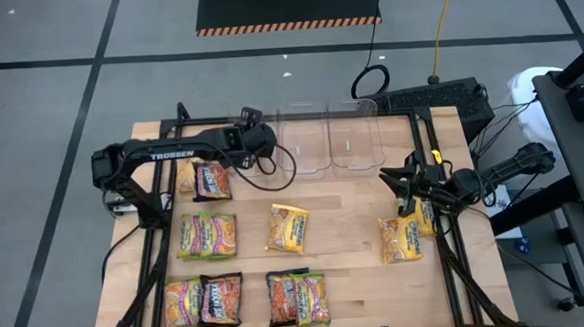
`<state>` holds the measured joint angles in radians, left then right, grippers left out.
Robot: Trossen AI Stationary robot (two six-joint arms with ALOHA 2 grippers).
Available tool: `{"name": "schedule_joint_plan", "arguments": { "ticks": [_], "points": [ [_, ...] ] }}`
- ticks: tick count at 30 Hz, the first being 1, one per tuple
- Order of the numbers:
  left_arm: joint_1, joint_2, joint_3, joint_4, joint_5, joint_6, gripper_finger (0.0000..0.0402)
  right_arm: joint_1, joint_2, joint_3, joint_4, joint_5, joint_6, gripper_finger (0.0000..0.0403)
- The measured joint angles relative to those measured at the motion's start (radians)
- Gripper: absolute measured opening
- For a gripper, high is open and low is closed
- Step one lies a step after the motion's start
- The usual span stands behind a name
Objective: Sort Maruchan noodles
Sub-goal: Put the black noodle pack into the left transparent bin
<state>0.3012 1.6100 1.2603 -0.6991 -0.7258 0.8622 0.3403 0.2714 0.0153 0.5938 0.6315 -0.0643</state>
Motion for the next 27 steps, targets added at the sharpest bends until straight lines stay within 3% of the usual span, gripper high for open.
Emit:
{"name": "schedule_joint_plan", "arguments": {
  "ticks": [10,17,23,27],
  "points": [
    [-0.002,-0.001,0.171,-0.094,0.003,-0.055,0.0,0.0,0.015,0.027,-0.004,0.026,0.059,0.007],
    [-0.039,-0.001,0.27,-0.228,0.127,-0.171,0.0,-0.02,0.136,0.125,-0.082,0.05,0.071,0.007],
    [-0.079,-0.012,0.282,-0.29,0.276,-0.234,0.0,-0.05,0.294,0.224,-0.093,0.048,0.083,0.007],
    [-0.103,-0.036,0.283,-0.294,0.31,-0.243,0.0,-0.073,0.396,0.301,-0.101,0.046,0.082,0.007]
  ]
}}
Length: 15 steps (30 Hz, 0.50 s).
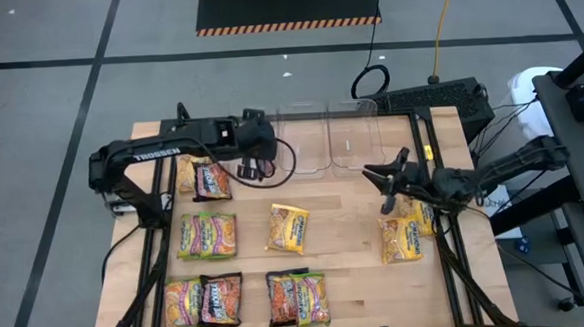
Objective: Sort Maruchan noodles
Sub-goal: Put the black noodle pack into the left transparent bin
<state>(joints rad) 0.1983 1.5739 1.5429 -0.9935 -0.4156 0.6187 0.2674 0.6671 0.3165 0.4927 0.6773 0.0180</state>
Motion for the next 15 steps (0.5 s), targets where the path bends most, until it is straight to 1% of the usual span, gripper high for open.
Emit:
{"name": "schedule_joint_plan", "arguments": {
  "ticks": [5,9,15],
  "points": [
    [-0.024,-0.044,0.0,-0.002,0.001,-0.001,0.0,-0.036,0.109,0.099,-0.037,-0.008,-0.003,0.007],
    [-0.042,-0.085,0.0,0.004,0.006,-0.013,0.0,-0.077,0.186,0.172,-0.058,-0.08,-0.003,0.007],
    [-0.084,-0.152,0.0,0.0,0.052,-0.056,0.0,-0.158,0.29,0.25,-0.058,-0.19,0.004,0.007]
  ]
}}
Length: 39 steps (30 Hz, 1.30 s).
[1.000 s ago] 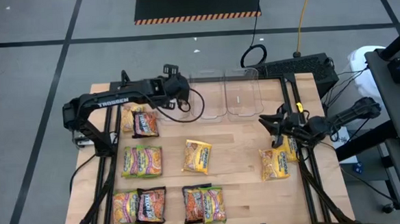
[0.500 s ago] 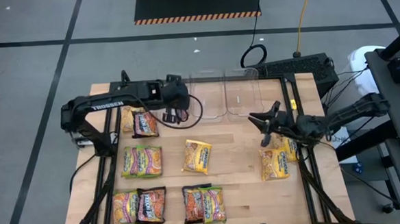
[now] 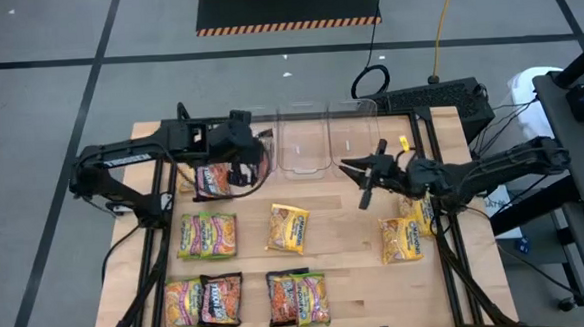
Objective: Sort Maruchan noodles
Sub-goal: Put the black noodle pack into the left transparent bin
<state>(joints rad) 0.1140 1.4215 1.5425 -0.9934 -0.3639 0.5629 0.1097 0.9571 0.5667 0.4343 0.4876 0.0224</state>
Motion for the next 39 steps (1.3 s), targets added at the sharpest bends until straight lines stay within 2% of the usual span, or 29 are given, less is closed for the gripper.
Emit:
{"name": "schedule_joint_plan", "arguments": {
  "ticks": [11,17,26,32,39],
  "points": [
    [-0.117,-0.043,0.0,-0.001,0.103,-0.086,0.0,-0.158,0.207,0.105,0.008,-0.249,0.071,0.007],
    [-0.172,-0.043,0.0,-0.008,0.182,-0.123,0.0,-0.203,0.303,0.158,0.009,-0.332,0.071,0.007],
    [-0.243,-0.043,0.0,-0.004,0.214,-0.158,0.0,-0.22,0.401,0.214,0.012,-0.345,0.019,0.007],
    [-0.266,-0.043,0.0,0.0,0.242,-0.178,0.0,-0.22,0.452,0.224,0.085,-0.486,-0.009,0.0071],
    [-0.285,-0.042,0.0,0.002,0.285,-0.179,0.0,-0.221,0.504,0.225,0.191,-0.591,-0.034,0.0071]
  ]
}}
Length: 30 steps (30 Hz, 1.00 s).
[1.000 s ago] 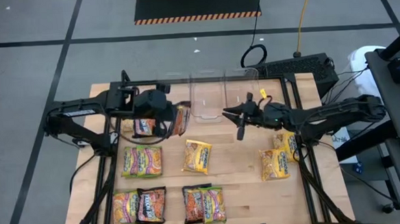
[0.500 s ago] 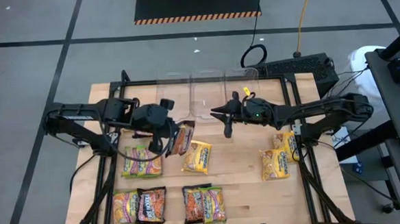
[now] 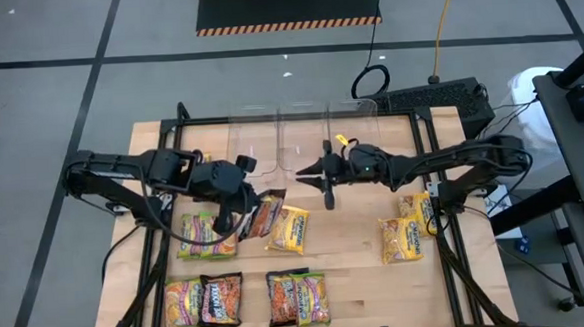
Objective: Sort Maruchan noodles
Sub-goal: Put the black noodle pack into the left transparent bin
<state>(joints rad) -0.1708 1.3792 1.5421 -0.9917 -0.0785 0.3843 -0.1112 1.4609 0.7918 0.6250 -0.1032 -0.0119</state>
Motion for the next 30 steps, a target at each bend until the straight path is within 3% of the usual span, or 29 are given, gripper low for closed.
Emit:
{"name": "schedule_joint_plan", "arguments": {
  "ticks": [12,30],
  "points": [
    [0.0,0.0,0.0,0.024,0.052,0.05,0.0,0.002,0.042,-0.001,0.068,-0.162,0.027,0.0071],
    [0.01,0.011,-0.001,0.066,0.097,0.105,0.0,0.004,0.042,-0.002,0.09,-0.216,0.054,0.0071]
  ]
}}
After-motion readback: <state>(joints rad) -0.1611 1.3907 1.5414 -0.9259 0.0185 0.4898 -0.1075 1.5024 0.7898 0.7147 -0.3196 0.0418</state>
